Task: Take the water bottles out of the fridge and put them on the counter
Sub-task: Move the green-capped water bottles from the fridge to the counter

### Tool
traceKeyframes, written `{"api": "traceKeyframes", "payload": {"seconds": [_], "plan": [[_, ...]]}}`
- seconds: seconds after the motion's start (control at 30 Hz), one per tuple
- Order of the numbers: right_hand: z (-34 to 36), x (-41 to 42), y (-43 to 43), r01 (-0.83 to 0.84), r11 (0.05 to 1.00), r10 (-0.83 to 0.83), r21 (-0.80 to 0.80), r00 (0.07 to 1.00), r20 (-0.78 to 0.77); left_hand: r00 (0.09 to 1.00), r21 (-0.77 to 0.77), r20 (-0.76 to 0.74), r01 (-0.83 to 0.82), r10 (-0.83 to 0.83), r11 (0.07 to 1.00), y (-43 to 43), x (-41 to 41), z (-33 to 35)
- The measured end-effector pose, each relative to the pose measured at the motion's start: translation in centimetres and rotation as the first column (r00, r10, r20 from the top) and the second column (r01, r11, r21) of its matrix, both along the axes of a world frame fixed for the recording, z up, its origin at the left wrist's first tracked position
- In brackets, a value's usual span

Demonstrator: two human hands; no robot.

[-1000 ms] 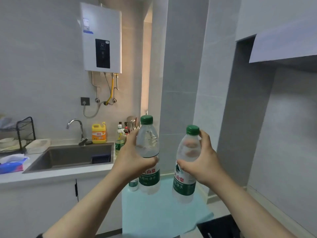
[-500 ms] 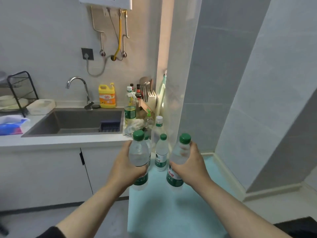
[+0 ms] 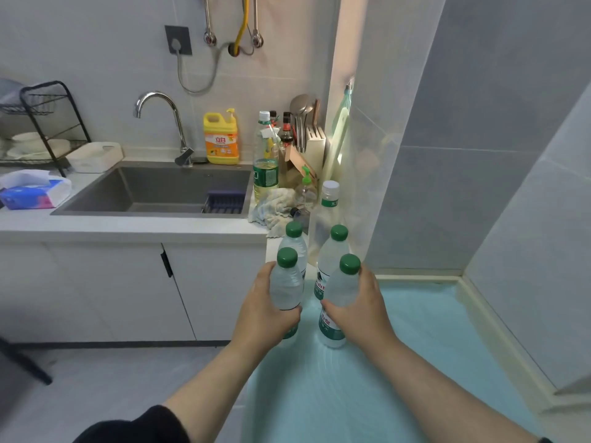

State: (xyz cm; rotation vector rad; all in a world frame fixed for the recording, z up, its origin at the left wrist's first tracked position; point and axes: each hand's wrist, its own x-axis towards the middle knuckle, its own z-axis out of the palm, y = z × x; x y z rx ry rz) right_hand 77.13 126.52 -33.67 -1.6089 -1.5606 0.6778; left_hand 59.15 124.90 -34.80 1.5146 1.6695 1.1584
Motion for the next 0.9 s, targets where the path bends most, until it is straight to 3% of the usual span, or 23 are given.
{"api": "traceKeyframes", "payload": {"seconds": [0.5,0.7,0.8,0.9], "plan": [[-1.7,0.2,0.9,-0.032,0.997,0.028,0.071,0.998,0.06,0.999,0.076,-0.043,-0.02,0.023,0.997,1.7,0.1,-2.9],[-1.7,-0.2,0.2,-0.011,0.999,0.01,0.04,1.0,0.03,0.999,0.031,-0.039,0.002,-0.001,1.0,0.8,-0.4,-1.9],[0.0,0.3,-1.1,0.005,0.998,-0.005,0.059,1.0,0.001,0.979,0.114,-0.205,0.038,-0.014,0.993,-0.4,-2.3,0.5],[3.3,0.9,-2.8,-0.06,0.984,0.037,0.17,0.99,0.136,0.9,0.248,-0.436,0.131,-0.011,0.96,-2.0,-5.4,4.1]]}}
